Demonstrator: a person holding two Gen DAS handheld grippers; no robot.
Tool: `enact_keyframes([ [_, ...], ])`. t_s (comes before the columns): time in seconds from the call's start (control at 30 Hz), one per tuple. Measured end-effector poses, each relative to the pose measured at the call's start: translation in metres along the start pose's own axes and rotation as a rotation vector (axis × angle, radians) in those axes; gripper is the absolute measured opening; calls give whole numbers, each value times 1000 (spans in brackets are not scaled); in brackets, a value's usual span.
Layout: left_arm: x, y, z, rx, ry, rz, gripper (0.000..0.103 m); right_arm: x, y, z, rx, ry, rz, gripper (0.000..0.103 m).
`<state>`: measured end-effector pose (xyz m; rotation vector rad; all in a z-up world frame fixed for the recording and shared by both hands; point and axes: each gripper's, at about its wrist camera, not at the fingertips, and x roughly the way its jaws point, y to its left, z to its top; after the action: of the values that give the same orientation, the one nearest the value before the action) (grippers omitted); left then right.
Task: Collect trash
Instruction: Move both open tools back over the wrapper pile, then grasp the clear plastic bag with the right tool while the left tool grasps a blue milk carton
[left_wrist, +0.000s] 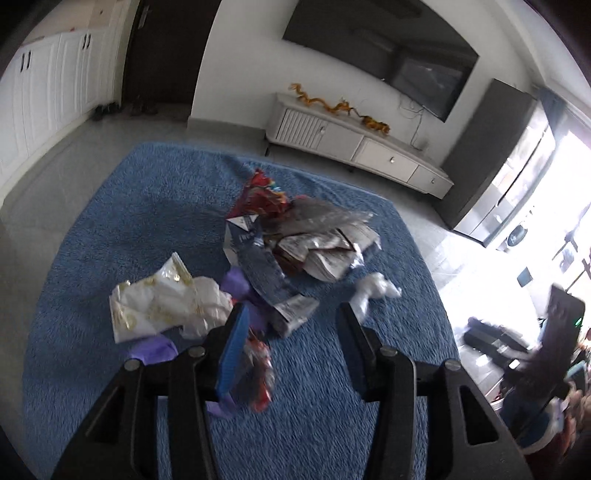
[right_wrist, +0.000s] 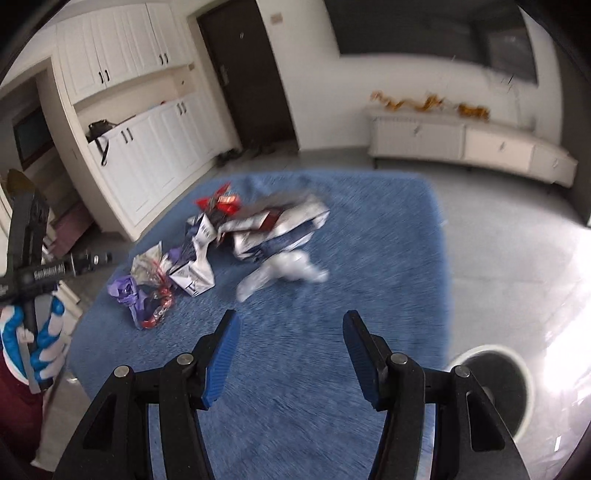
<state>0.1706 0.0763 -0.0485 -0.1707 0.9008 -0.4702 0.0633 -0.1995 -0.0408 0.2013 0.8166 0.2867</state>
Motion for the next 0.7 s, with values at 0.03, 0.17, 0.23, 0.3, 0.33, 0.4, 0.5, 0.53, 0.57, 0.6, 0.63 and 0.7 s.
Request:
enact_keyframes([
  [0.03, 7, 3, 6, -9, 12, 1, 47, 14, 1, 1, 12, 21, 22, 55],
  [0.17, 38, 6, 29, -18, 58, 25, 47, 53, -1, 6, 50, 81, 73, 56],
  [0.23, 56, 7, 40, -28, 91, 31, 47, 70, -1, 10, 50, 95, 83, 56],
  [0.3, 74, 10, 49, -42, 121, 68, 47, 82, -2, 15, 56, 102, 102, 57],
  [0.33, 81, 13, 53, -49, 134, 85, 47, 87, -2, 17, 59, 106, 109, 57],
  [0.4, 99, 19, 60, -72, 169, 105, 47, 99, -4, 21, 68, 117, 116, 57],
  [0.5, 115, 22, 65, -82, 206, 122, 47, 112, -12, 23, 104, 130, 143, 57],
  [0.53, 122, 24, 66, -88, 222, 133, 47, 117, -16, 24, 119, 132, 150, 57],
  [0.57, 127, 26, 67, -96, 231, 136, 47, 121, -19, 26, 132, 132, 156, 57],
  [0.6, 132, 28, 68, -109, 244, 138, 47, 124, -21, 27, 145, 130, 162, 57],
  [0.63, 137, 30, 68, -125, 257, 136, 46, 127, -22, 29, 155, 126, 169, 57],
  [0.7, 143, 35, 66, -148, 261, 133, 44, 131, -26, 33, 170, 113, 181, 57],
])
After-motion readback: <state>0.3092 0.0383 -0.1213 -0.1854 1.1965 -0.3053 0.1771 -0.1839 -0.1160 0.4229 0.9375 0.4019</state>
